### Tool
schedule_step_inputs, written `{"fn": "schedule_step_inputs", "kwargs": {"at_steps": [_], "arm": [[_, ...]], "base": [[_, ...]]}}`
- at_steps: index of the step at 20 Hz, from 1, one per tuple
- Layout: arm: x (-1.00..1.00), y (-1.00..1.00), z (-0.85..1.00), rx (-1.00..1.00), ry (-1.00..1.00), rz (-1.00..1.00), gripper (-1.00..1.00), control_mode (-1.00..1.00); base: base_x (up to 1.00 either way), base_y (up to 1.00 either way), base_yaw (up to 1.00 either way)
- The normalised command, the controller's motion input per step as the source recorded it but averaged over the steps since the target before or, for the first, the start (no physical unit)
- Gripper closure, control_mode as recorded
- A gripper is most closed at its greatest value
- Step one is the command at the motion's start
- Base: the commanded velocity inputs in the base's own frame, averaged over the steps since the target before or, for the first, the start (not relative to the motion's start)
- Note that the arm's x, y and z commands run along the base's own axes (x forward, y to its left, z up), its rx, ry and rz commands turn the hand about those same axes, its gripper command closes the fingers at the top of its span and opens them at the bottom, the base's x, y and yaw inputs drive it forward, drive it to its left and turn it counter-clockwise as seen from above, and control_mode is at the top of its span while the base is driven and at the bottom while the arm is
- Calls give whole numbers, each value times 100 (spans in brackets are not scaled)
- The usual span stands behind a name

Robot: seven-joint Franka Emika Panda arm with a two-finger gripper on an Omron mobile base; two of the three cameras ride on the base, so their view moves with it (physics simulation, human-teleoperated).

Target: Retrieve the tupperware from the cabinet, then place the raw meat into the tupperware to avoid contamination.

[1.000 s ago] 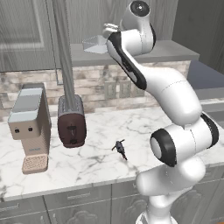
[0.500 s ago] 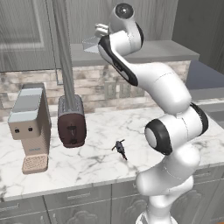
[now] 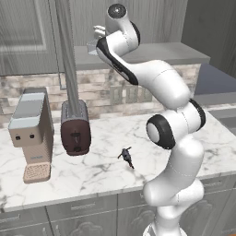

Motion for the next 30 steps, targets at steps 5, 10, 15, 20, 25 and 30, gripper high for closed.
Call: {"fn": "schedule_step_inputs", "kwargs": {"at_steps": [5,10,15,20,25,30], "arm": [[24,-3,-8,0,17,-1,-100,-100],[5,-2,-18,0,13,0,100,-100],[2,0,-1,2,1,0,100,-100],[-28,-15,-14,1,0,0,100,-100],[-88,-26,-56,0,0,0,100,-100],[-100,-32,-34,5,-1,-2,100,-100]], "base": [[0,0,0],[0,0,0],[0,0,0],[0,0,0],[0,0,0],[0,0,0]]}}
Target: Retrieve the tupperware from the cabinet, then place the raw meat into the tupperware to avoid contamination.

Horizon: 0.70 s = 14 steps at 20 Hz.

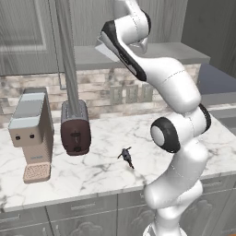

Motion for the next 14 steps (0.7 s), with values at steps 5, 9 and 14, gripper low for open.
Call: {"fn": "schedule_step_inputs", "kwargs": {"at_steps": [5,9,14], "arm": [[-100,-28,1,13,-13,-2,100,-100],[-97,-13,38,19,-18,-6,100,-100],[-99,-14,17,17,-15,-4,100,-100]], "base": [[0,0,0],[0,0,0],[0,0,0]]}}
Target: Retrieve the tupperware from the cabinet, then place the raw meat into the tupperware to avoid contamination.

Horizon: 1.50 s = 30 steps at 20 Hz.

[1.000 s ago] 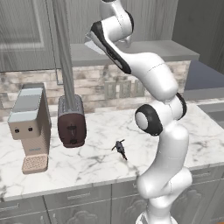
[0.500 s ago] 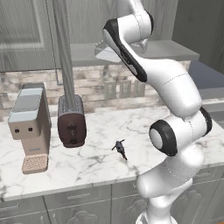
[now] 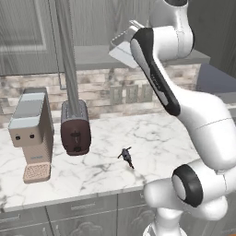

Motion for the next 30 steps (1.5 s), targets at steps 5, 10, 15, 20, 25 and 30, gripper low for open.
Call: {"fn": "schedule_step_inputs", "kwargs": {"at_steps": [5,10,15,20,25,30], "arm": [[-100,-21,-55,2,-1,0,100,-100],[-91,-20,-93,0,6,4,100,-100],[-36,-26,-100,0,13,5,100,-100],[3,-37,-82,0,6,6,100,-100],[29,-34,-47,0,0,3,100,-100],[51,-27,-36,-2,0,0,100,-100]], "base": [[0,0,0],[0,0,0],[0,0,0],[0,0,0],[0,0,0],[0,0,0]]}}
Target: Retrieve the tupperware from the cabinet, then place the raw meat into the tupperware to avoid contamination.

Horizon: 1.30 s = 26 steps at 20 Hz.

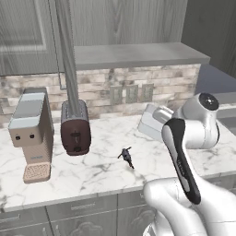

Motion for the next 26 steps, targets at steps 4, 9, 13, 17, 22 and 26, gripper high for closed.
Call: {"fn": "schedule_step_inputs", "kwargs": {"at_steps": [4,9,13,17,22,26], "arm": [[62,-18,-45,-7,4,0,100,-100],[70,-16,-48,-8,8,-3,100,-100],[59,-24,-43,-6,13,0,100,-100],[34,-27,-28,-1,9,2,100,-100],[5,0,-1,0,0,2,100,-100],[-1,-3,-22,-3,0,1,100,-100]], "base": [[0,0,0],[0,0,0],[0,0,0],[0,0,0],[0,0,0],[0,0,0]]}}
